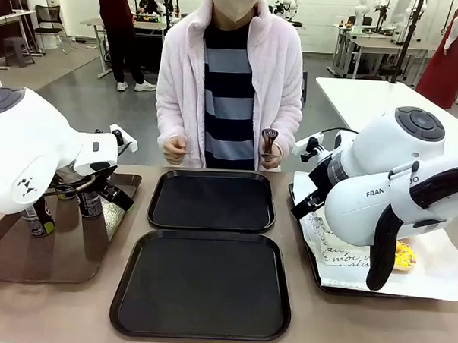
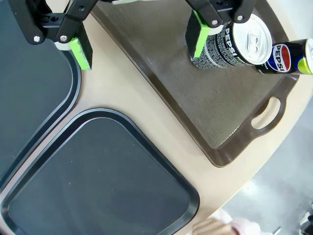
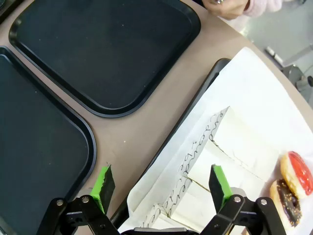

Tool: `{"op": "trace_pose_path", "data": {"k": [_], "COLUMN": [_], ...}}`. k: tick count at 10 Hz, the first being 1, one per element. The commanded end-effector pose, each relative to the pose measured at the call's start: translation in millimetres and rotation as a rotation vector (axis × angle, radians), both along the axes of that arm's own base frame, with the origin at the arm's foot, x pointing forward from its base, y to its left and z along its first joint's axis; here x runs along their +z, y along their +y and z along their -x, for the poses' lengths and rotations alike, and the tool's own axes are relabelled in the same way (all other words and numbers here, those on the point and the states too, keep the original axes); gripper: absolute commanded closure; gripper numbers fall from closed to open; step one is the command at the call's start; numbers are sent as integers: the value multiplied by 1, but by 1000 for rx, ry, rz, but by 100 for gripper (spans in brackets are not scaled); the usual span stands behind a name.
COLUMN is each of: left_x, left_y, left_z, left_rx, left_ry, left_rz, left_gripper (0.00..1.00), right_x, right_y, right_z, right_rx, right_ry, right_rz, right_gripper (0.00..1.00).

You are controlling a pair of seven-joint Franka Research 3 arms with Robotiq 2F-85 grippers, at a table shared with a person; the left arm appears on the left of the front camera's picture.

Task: Set up donuts and drinks on trays.
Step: Pick up one Pepsi coke and place it on the Flat Tray.

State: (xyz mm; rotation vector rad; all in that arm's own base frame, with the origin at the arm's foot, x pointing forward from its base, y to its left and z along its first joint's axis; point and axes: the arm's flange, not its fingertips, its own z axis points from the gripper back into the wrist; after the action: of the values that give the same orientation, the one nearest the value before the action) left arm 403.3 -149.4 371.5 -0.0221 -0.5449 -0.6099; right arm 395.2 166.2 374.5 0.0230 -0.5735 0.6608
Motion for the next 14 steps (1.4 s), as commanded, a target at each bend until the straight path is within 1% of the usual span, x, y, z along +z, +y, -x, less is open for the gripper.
{"op": "trace_pose_path", "data": {"k": [1,8,9,10,11,12,13,14], "left_x": [0,0,16,29,41,55,63,67], "left_y": [0,0,10,19,29,38,49,56], "left_z": [0,0,13,35,66,86,117,135], "left_rx": [0,0,-133,-153,-165,-192,-218,-244], "left_ry": [-1,0,38,51,132,186,208,218], "left_rz": [0,0,-31,-92,-92,-94,-115,-124], "left_gripper": [0,0,0,0,0,0,0,0], "right_x": [0,0,19,35,47,61,68,70], "right_y": [0,0,0,-5,-7,-7,-8,-12], "right_z": [0,0,15,36,62,87,118,138], "right_rx": [0,0,-20,-23,-5,22,60,70], "right_ry": [0,0,37,117,194,212,226,226], "right_rz": [0,0,40,78,121,173,221,250], "right_gripper": [0,0,0,0,0,0,0,0]}}
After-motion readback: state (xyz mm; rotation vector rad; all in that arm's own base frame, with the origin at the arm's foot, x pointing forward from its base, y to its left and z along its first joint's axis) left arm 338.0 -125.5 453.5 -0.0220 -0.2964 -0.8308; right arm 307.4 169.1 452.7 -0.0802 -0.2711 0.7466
